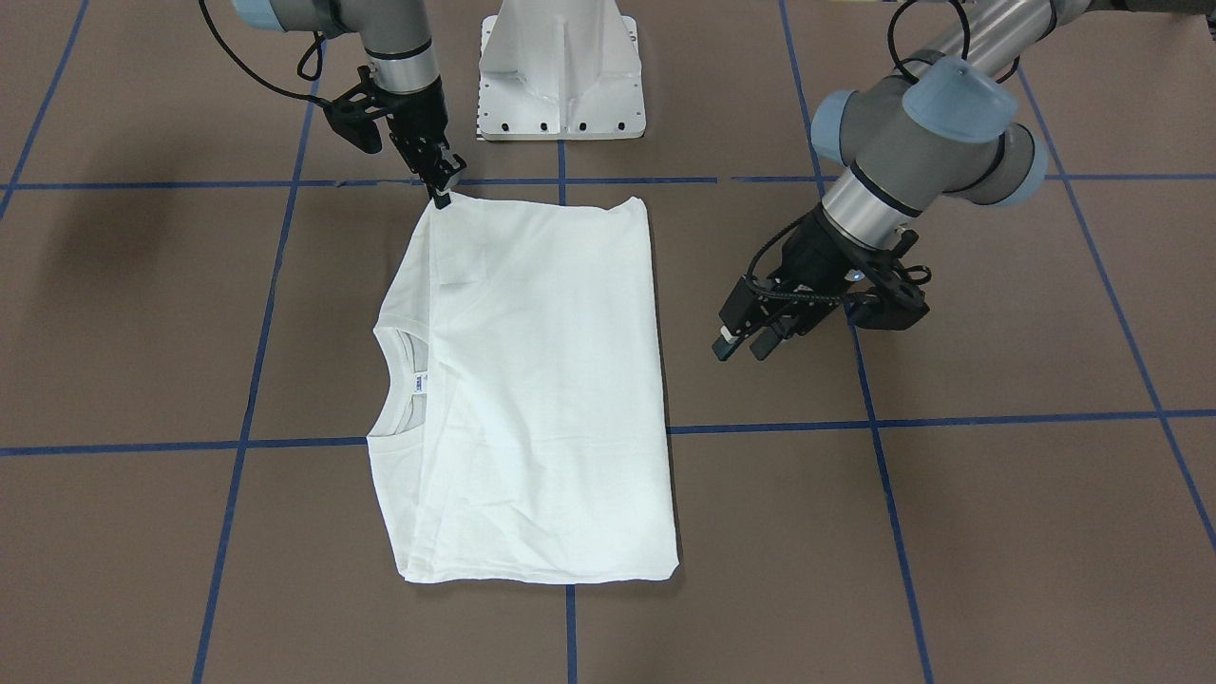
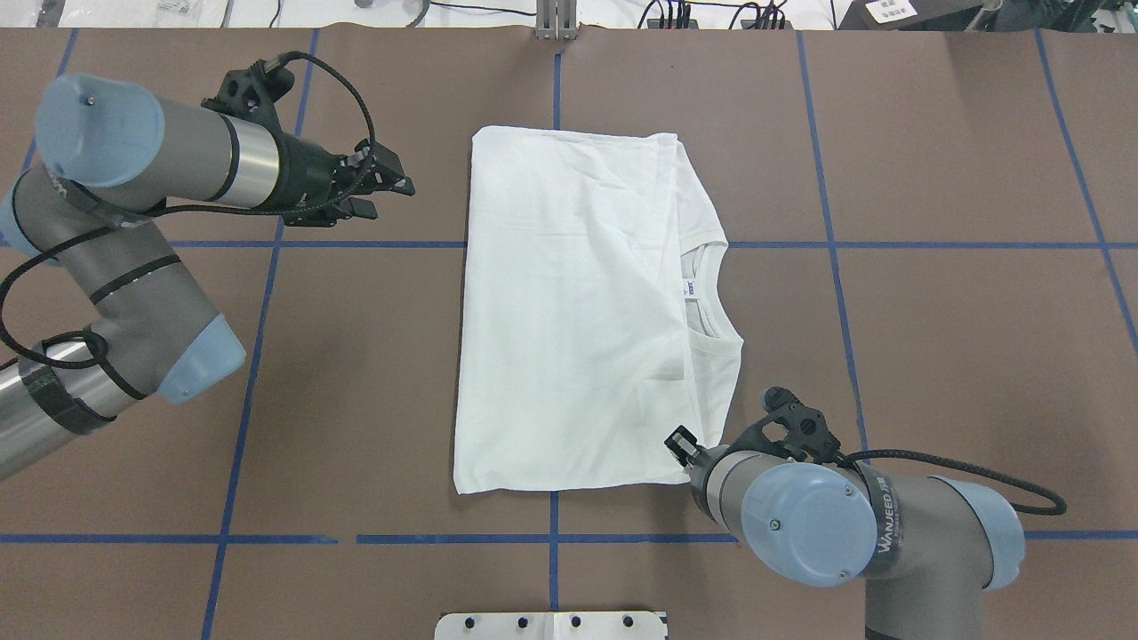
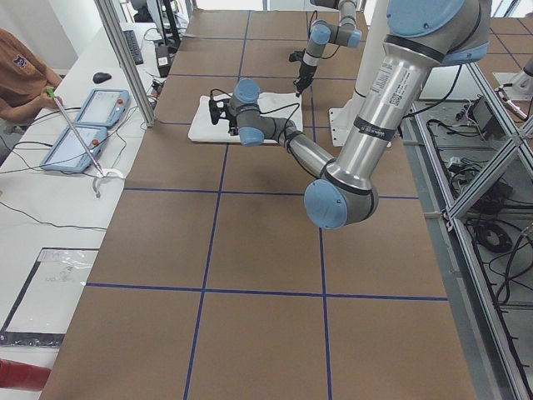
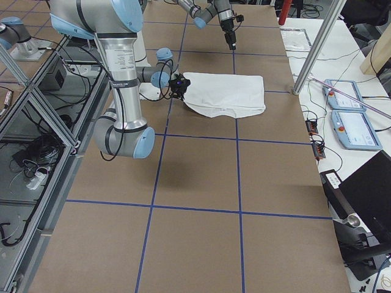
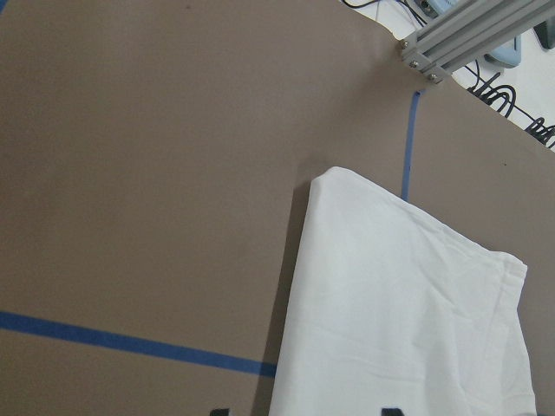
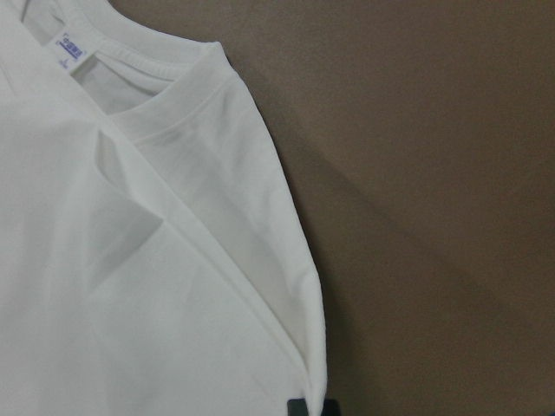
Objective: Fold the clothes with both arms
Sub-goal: 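Lower the left gripper to the near shirt edge and grasp with both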
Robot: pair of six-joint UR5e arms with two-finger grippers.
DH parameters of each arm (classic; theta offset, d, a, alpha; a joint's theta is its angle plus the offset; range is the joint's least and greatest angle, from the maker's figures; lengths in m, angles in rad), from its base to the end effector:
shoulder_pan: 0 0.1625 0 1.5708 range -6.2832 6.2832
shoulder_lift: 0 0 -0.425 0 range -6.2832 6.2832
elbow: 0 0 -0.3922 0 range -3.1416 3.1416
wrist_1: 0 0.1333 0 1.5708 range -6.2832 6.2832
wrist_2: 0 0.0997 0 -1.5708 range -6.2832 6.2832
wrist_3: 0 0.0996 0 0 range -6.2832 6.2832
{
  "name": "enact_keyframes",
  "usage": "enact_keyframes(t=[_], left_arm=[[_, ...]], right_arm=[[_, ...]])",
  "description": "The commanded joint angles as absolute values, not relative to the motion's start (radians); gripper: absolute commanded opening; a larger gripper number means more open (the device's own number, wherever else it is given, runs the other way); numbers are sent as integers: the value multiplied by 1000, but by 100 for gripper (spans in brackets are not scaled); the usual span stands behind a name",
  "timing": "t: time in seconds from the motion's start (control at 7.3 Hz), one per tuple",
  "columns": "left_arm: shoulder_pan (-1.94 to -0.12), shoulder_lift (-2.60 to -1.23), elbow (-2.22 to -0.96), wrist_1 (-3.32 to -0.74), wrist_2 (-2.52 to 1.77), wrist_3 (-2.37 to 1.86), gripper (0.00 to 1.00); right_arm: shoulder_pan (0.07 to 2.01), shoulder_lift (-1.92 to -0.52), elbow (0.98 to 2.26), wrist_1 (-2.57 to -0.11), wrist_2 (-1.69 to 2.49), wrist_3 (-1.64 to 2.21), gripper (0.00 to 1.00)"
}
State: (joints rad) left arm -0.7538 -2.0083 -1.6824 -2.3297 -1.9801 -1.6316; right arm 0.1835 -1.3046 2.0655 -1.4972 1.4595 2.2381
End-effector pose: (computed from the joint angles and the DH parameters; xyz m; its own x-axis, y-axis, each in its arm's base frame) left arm 0.3943 -0.4986 0.2702 0.1679 -0.2341 -0.9576 0.3586 0.9194 -0.1619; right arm -0.5008 -0.2398 0.2947 0.3563 0.6917 0.6282 -0.6146 0.6799 -0.4000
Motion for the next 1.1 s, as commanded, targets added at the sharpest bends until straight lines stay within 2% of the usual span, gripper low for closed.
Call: enact_keyframes(t=[0.0,0.41,0.96], left_arm=[[-590,-1901,-1851,-2310,-1935,-1796,66],[-300,-1871,-1882,-2137,-1656,-1888,66],[-245,-1870,-1873,-2132,-1632,-1904,61]], right_arm=[[176,-1305,2071,-1502,1462,2238,0],[176,-1304,2069,-1502,1462,2237,0],[176,-1304,2075,-1502,1462,2237,0]])
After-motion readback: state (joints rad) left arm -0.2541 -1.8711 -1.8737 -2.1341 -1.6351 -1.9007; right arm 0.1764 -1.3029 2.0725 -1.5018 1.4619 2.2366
